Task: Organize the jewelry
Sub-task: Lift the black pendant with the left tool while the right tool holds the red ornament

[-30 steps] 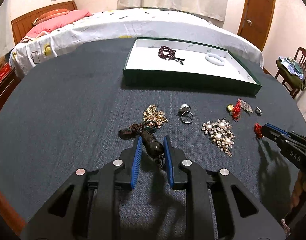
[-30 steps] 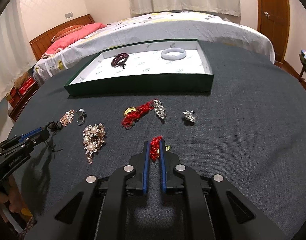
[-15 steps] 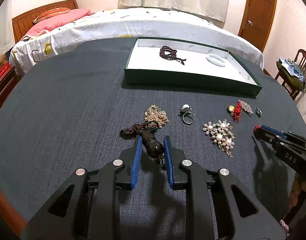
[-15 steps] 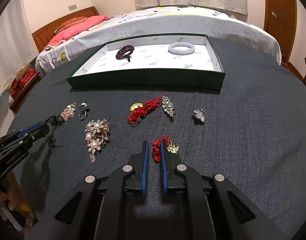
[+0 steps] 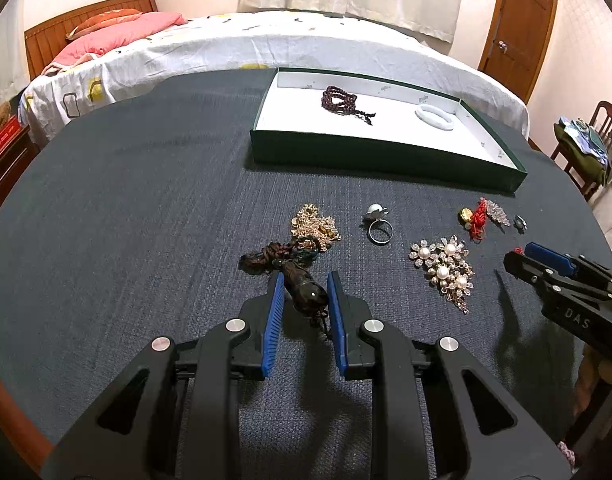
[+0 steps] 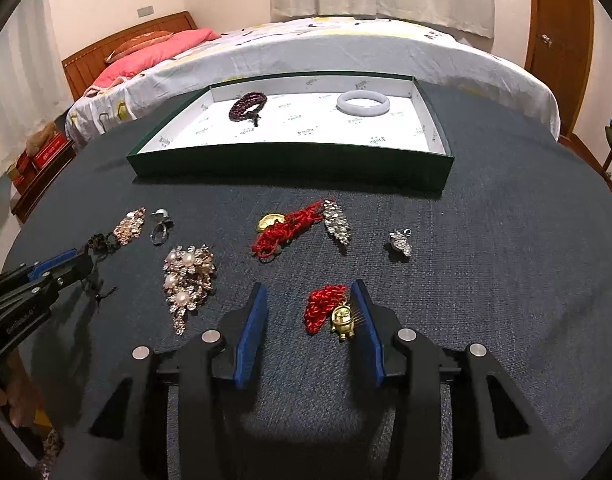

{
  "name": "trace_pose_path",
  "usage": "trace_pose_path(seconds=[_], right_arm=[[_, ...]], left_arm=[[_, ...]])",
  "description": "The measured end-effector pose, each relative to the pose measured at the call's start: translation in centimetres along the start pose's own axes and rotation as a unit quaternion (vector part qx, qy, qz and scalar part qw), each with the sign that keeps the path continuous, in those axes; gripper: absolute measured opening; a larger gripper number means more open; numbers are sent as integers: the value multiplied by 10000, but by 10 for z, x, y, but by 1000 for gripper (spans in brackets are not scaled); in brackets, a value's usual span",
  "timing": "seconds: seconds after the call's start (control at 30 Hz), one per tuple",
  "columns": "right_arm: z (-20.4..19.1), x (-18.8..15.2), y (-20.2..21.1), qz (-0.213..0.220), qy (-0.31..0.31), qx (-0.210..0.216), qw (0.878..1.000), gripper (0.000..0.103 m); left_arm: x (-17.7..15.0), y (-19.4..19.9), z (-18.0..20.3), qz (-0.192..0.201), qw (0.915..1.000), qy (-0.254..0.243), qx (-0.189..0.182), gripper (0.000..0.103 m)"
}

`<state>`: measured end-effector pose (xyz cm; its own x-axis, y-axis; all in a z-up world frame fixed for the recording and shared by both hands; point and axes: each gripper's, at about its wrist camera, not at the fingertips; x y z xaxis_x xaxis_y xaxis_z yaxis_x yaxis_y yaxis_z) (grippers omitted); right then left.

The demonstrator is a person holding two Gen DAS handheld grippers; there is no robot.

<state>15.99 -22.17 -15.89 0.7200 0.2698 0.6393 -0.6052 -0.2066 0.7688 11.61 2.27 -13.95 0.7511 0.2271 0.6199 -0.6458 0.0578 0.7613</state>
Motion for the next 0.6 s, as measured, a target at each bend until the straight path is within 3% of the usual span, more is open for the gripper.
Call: trace_pose_path(seconds=[0.07,0.23,0.6], right_arm=[[1,-1,-2,-28,21,-4,10000,25],[3,-3,1,45,19,5,10000,13],[6,-5,18,304,-118,21,9995,11]], left_arm=[[0,0,1,3,10000,-8,-2,22],[-1,-1,2,-1,10000,-27,-17,22],[1,8,9,111,9999,-88,-95,22]])
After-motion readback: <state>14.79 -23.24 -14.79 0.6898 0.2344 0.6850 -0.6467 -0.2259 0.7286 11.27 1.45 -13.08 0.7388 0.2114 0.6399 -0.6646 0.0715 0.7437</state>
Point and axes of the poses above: each gripper's, at about its wrist camera, not at the fingertips, and y roughly against the way its jaws point, z to its right, x to its top, and after that the axes turned 11 degrees about y, right-handed
